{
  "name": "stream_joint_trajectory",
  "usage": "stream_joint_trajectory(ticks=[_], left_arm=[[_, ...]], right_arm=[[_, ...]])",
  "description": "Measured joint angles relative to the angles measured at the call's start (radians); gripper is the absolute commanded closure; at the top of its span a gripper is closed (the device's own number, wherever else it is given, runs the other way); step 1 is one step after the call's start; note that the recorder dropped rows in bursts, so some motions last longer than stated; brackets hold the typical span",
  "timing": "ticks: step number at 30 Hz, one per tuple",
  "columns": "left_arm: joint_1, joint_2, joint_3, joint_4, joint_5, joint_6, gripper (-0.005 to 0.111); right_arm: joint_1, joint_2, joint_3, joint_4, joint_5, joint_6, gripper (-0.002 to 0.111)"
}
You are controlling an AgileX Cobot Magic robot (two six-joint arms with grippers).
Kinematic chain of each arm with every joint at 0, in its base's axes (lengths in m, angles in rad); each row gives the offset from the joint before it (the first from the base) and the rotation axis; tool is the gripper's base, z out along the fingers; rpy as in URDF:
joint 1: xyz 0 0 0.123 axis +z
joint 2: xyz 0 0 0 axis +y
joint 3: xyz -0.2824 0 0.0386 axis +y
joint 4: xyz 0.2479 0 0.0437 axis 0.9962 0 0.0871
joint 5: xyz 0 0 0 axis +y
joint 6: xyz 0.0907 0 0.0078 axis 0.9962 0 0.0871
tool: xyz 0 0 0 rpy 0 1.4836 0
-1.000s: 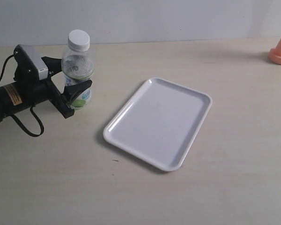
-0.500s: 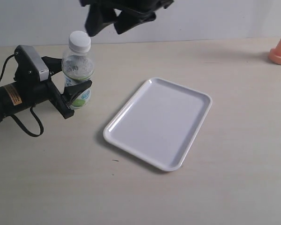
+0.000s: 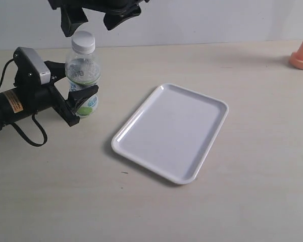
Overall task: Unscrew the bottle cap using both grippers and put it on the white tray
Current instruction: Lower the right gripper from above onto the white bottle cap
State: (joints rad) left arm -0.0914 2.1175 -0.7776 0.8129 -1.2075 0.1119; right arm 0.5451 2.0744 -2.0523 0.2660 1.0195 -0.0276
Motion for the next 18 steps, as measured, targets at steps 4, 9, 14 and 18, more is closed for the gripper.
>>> stream_joint_trajectory(ticks=[4,9,14,18], left_arm=[[0.000,0.000,0.000,0.000,0.000,-0.002,0.056],[0.000,0.000,0.000,0.003,0.000,0.015,0.056],[0.000,0.000,0.000,0.007,0.000,0.018,0.056],[0.000,0.000,0.000,0.007,0.000,0.018,0.056]], right_arm=[[0.000,0.045,-0.055,-0.008,0.046,0.010,0.032],[0.000,0.090,-0.153,-0.010,0.134,0.012,0.033],[0.000,0.131,-0.216,-0.015,0.194,0.015,0.033],[0.000,0.153,-0.227,-0.018,0.201,0.015,0.033]])
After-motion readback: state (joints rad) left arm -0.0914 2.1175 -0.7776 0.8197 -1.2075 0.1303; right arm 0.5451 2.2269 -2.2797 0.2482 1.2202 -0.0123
